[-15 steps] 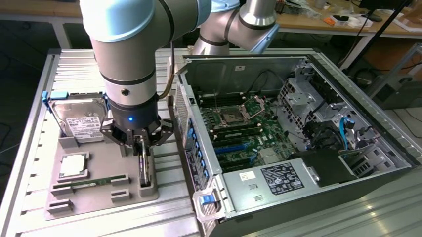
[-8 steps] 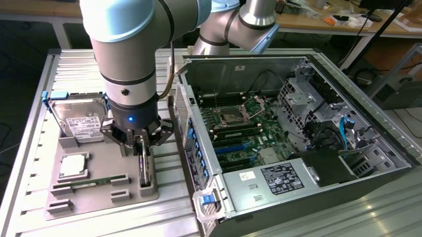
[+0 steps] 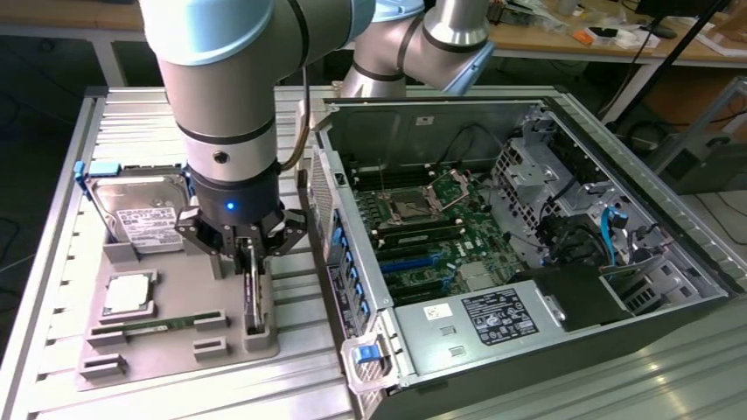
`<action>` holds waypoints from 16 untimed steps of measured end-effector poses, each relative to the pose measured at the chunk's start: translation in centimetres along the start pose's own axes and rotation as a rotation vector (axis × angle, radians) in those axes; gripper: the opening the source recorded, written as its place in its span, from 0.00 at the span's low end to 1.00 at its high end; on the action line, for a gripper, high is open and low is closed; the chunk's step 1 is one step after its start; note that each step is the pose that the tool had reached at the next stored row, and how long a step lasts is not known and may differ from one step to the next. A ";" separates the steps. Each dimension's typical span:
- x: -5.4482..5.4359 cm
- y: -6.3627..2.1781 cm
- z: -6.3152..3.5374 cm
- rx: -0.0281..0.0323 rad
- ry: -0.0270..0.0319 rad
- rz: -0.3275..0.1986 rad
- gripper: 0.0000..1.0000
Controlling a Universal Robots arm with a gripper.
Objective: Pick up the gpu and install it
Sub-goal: 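Pick up the gpu and move the gpu toward the slot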
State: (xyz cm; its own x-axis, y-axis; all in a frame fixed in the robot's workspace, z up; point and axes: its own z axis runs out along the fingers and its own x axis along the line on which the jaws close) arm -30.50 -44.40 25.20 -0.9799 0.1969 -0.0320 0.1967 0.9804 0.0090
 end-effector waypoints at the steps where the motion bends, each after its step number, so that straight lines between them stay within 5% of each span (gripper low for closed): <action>1: 0.0 0.00 0.00 0.0000 0.0000 0.000 0.29; 16: -0.1 0.03 -3.35 0.0011 0.0047 0.000 0.27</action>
State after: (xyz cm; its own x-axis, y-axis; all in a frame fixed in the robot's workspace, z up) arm -30.50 -44.39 28.55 -0.9801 0.1968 -0.0273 0.1967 0.9804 0.0079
